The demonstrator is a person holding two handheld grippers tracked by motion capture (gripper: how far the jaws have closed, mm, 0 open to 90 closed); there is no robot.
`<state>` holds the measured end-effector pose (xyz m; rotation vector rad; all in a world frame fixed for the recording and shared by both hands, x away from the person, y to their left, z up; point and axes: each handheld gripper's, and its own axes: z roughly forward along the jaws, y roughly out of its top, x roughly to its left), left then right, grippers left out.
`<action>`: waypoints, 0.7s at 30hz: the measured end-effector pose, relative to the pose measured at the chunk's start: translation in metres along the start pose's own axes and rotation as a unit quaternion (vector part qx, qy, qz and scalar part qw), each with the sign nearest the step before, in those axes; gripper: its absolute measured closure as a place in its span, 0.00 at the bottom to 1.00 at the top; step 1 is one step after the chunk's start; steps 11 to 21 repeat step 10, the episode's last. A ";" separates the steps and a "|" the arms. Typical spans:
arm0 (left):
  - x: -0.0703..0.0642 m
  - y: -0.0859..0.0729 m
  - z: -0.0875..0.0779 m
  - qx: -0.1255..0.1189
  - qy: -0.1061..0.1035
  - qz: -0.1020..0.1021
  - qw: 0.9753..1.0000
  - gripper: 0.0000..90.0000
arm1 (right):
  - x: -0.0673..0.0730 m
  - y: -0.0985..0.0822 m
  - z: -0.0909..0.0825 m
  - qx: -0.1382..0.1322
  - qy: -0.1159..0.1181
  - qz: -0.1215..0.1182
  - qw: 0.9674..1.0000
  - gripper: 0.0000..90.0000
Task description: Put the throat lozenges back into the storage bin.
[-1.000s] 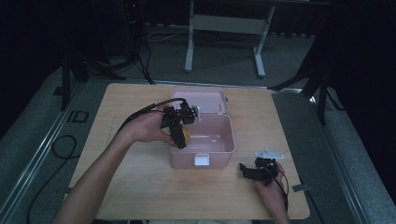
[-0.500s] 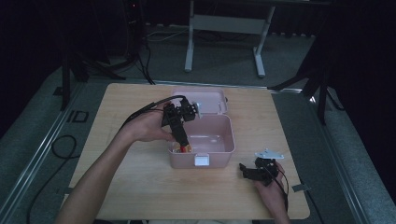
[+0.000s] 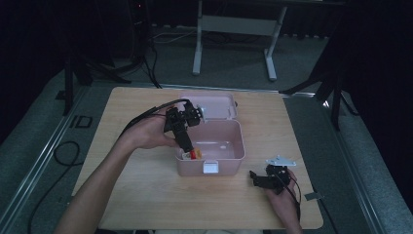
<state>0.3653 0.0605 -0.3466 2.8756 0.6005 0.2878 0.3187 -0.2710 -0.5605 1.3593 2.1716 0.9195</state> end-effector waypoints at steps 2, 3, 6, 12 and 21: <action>0.000 -0.004 -0.002 0.000 0.008 -0.003 1.000 0.16 | 0.000 0.000 0.000 0.000 0.000 0.000 1.000 0.14; 0.000 -0.006 -0.003 0.000 0.013 -0.005 1.000 0.16 | 0.000 0.000 0.000 0.000 0.000 0.000 1.000 0.14; -0.002 -0.017 -0.010 -0.007 0.033 -0.013 0.999 0.16 | 0.000 0.000 0.000 0.000 0.000 0.000 1.000 0.14; -0.007 -0.039 -0.023 -0.021 0.070 -0.033 0.997 0.16 | 0.000 0.000 0.000 0.000 0.000 -0.001 1.000 0.14; -0.007 -0.039 -0.023 -0.021 0.070 -0.033 0.997 0.16 | 0.000 0.000 0.000 0.000 0.000 -0.001 1.000 0.14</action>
